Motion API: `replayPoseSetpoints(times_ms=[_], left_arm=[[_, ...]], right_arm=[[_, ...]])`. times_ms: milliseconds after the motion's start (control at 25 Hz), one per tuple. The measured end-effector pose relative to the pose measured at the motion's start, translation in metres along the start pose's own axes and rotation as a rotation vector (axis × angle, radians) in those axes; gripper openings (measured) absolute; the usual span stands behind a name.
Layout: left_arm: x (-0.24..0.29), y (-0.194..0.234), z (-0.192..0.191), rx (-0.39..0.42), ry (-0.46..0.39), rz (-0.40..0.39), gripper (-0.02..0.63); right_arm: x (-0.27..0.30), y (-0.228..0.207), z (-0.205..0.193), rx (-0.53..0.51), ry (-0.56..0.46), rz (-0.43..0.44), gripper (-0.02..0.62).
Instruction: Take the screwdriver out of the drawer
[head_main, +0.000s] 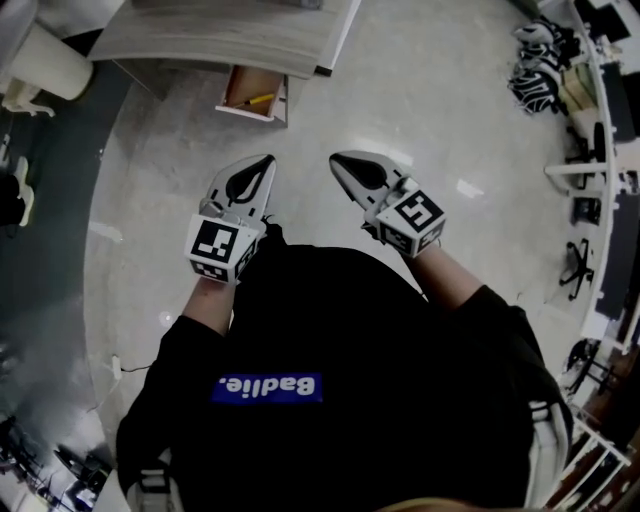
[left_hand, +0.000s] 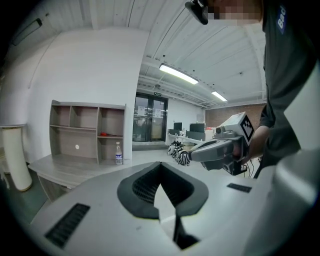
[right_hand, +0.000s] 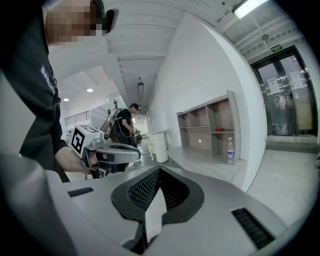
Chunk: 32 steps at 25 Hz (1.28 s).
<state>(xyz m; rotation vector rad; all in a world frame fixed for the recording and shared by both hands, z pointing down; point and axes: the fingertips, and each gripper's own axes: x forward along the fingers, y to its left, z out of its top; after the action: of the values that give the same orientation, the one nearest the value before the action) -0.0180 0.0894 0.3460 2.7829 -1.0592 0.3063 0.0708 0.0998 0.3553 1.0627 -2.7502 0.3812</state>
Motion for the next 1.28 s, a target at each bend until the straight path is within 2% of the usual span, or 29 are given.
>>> replayPoseSetpoints(times_ms=[280,680,1040,1280], left_arm=[[0.042,0.078,0.007,0.022,0.016,-0.099,0.002],[0.066,0.161,0.006,0.019,0.048,-0.2,0.002],[0.086,0.209,-0.022,0.019,0.121,-0.217,0.002],[0.142,0.219,-0.037,0.027,0.181,-0.183,0.002]], right_arm=[[0.065,-0.049,0.02,0.019,0.02,-0.093,0.031],[0.144,-0.076,0.041,0.048,0.044,-0.169,0.031],[0.19,-0.088,0.06,0.05,0.04,-0.18,0.031],[0.189,-0.14,0.058,0.076,0.042,-0.163,0.031]])
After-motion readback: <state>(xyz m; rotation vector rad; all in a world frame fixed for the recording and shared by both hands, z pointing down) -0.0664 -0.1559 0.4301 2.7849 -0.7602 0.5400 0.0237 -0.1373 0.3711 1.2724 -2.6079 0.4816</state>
